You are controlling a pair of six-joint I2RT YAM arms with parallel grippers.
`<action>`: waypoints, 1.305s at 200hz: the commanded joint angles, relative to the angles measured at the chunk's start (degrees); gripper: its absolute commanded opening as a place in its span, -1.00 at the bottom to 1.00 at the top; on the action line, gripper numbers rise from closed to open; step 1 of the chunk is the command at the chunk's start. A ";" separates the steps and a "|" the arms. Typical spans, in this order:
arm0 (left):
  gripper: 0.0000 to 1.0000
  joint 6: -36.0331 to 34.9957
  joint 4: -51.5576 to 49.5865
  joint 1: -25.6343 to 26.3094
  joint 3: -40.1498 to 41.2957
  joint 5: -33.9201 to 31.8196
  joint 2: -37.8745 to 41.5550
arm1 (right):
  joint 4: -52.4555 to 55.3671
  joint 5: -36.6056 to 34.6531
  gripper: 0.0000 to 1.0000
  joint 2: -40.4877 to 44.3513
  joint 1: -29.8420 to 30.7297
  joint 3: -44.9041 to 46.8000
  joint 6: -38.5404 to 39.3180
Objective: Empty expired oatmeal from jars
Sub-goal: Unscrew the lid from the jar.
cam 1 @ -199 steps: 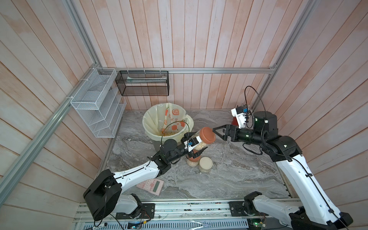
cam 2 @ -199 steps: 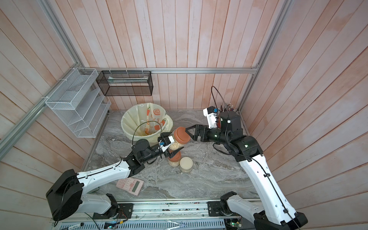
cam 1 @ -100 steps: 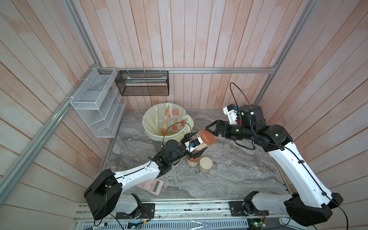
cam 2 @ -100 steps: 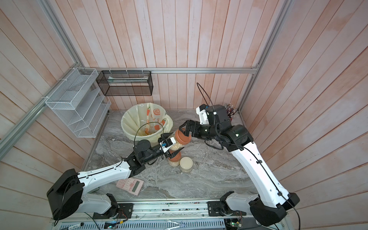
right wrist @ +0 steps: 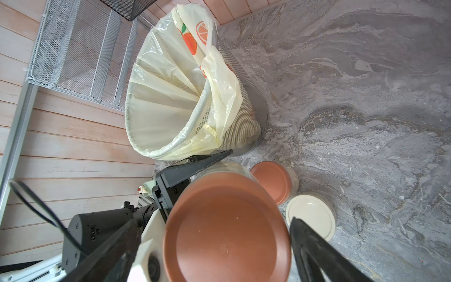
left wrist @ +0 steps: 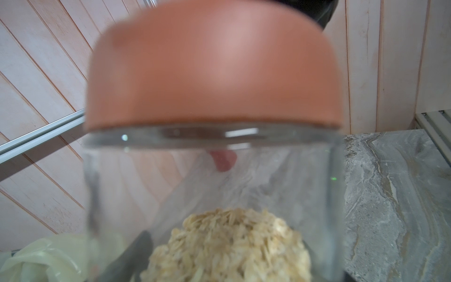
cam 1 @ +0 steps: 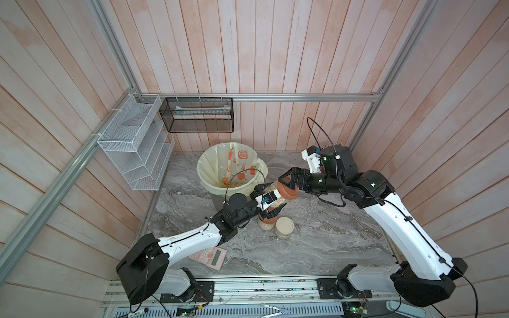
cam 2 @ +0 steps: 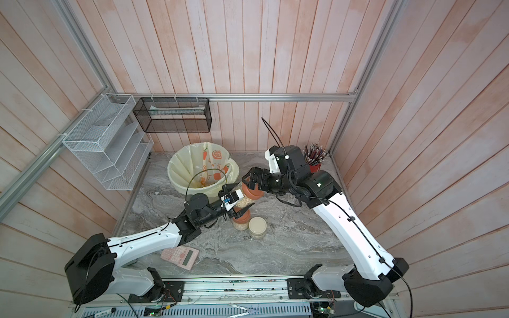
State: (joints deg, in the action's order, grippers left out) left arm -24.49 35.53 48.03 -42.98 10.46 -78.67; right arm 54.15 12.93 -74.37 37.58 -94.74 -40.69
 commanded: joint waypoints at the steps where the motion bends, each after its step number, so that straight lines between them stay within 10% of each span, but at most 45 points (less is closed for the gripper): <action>1: -0.84 -0.33 5.21 0.21 -0.09 -0.58 0.46 | 2.35 -1.33 0.96 -0.43 0.82 0.03 -0.45; 261: -0.85 0.79 5.11 0.22 -0.13 1.36 0.81 | 5.88 -3.47 0.59 -3.55 4.19 -2.11 4.52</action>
State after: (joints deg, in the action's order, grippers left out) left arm -24.43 35.20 48.03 -42.28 10.46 -78.67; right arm 57.78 9.80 -77.25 40.91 -94.80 -38.81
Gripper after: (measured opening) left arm 0.847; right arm 0.869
